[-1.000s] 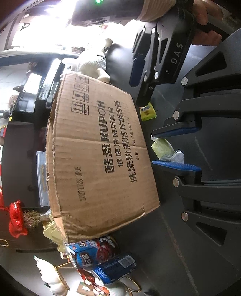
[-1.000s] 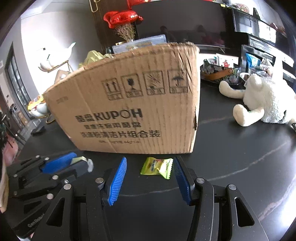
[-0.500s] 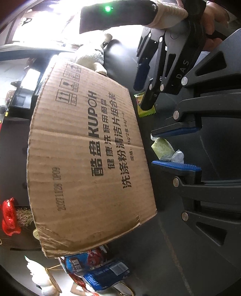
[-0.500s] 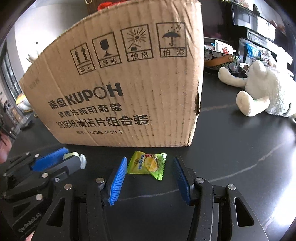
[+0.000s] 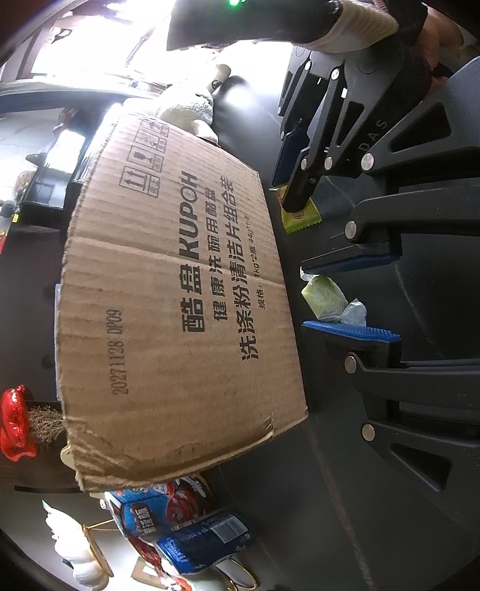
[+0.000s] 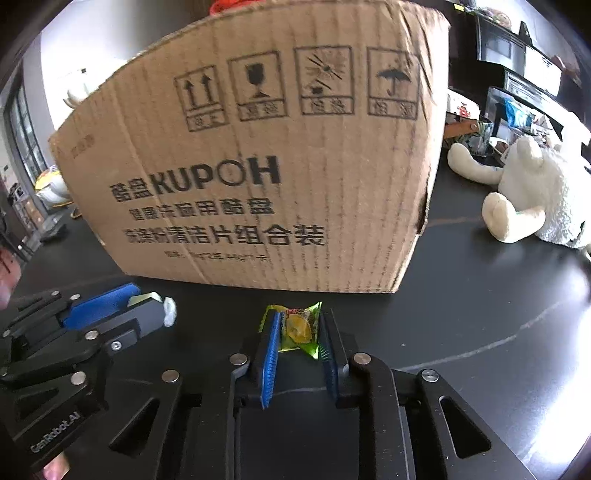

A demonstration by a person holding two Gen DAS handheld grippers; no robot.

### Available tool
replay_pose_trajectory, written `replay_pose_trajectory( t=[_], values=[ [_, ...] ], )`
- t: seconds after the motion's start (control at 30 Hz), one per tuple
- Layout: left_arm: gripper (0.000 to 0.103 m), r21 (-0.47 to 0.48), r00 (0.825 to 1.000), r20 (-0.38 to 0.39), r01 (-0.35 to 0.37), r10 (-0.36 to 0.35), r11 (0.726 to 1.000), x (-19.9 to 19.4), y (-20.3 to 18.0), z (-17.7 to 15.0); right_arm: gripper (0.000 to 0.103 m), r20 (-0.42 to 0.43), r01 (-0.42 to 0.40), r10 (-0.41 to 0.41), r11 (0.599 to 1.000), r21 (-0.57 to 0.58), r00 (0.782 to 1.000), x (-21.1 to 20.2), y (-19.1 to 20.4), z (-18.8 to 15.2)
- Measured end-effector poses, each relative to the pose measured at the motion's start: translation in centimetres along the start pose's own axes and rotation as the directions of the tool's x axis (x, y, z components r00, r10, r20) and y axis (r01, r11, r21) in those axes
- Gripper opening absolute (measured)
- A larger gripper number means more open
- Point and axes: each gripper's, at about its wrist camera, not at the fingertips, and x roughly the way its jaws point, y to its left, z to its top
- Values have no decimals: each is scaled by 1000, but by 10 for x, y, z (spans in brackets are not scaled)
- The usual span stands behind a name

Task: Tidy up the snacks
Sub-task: 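Grasp the yellow-green candy packet with the right tool, then lower both candies into the box and open both tools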

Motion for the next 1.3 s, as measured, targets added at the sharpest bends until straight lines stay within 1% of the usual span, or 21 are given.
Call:
replay_pose_trajectory(
  t=[0.37,0.53,0.73,0.9,1.1,1.3],
  values=[
    [26,-34,999,36,-7,8,999,-31,0,9,22,85,-48,47,999,4,995,-44,14,4],
    [26,-42,998,63,-10,13,999,-47,-5,14,22,125,-70,68,997,10,990,-52,5,15],
    [26,-41,995,96,-20,24,999,-70,-5,23,22,171,-94,89,995,21,981,-73,6,22],
    [26,-44,992,120,-23,28,999,-88,-4,32,22,213,-95,88,995,23,973,-92,5,31],
    [26,-21,987,157,-39,41,999,-110,-6,48,22,253,-88,80,996,19,964,-116,5,42],
    [26,-11,982,181,-41,43,999,-127,-1,67,22,273,-82,79,997,1,959,-133,10,62]
  ],
)
